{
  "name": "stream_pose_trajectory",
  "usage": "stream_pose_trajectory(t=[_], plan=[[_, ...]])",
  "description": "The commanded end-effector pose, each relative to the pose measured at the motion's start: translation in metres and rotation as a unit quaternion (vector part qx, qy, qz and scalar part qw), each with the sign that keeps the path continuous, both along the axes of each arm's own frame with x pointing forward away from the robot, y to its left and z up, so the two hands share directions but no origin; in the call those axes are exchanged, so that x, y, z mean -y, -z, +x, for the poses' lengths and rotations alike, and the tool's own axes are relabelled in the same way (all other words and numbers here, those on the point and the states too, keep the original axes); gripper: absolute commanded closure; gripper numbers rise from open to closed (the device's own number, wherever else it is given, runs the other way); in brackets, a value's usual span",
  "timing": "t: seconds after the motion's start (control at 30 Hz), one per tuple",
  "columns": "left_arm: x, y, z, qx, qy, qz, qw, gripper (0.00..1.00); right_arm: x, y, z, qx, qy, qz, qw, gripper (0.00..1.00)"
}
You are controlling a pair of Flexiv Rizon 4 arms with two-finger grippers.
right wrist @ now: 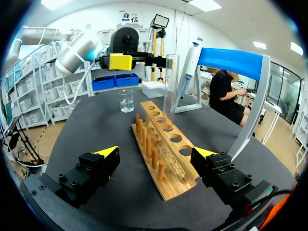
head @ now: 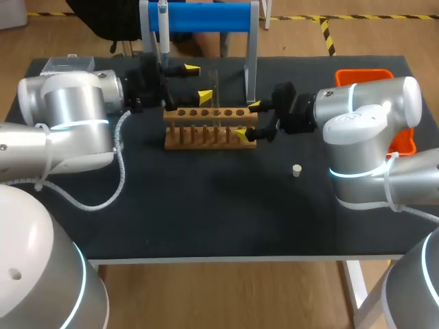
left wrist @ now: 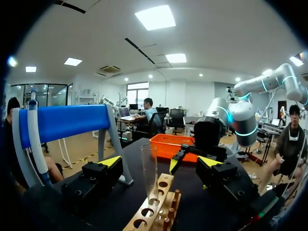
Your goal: Invert the test tube, pick up the pipette, mount the tip to pipette, aspirate from beaker and dispense into the tube, eject the tip, return the pipette, and cap with the stopper.
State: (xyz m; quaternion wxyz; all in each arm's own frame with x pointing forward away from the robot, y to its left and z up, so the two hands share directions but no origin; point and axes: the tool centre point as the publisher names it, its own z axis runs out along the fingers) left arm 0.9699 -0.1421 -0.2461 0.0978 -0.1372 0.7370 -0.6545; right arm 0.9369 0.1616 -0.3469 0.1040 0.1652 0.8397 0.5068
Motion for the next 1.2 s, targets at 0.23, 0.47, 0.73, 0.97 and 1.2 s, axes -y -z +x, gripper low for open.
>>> stream_pose_trajectory(t=[0.23, 0.47, 0.73, 0.97, 1.2], plan=[[-0.041, -0.013, -0.040, -0.039, -0.061, 0.046, 0.996, 0.00, 0.000, 0.001, -0.001, 0.001, 0.001, 0.000, 1.000, 0.00], [-0.084, -0.009, -0.079, -0.098, -0.131, 0.073, 0.984, 0.00, 0.000, 0.001, -0.001, 0.001, 0.001, 0.000, 1.000, 0.00], [-0.098, -0.008, -0.093, -0.114, -0.159, 0.078, 0.978, 0.00, 0.000, 0.001, -0.001, 0.001, 0.001, 0.000, 1.000, 0.00], [-0.098, -0.008, -0.093, -0.114, -0.159, 0.078, 0.978, 0.00, 0.000, 0.001, -0.001, 0.001, 0.001, 0.000, 1.000, 0.00], [-0.098, -0.008, -0.093, -0.114, -0.159, 0.078, 0.978, 0.00, 0.000, 0.001, -0.001, 0.001, 0.001, 0.000, 1.000, 0.00]])
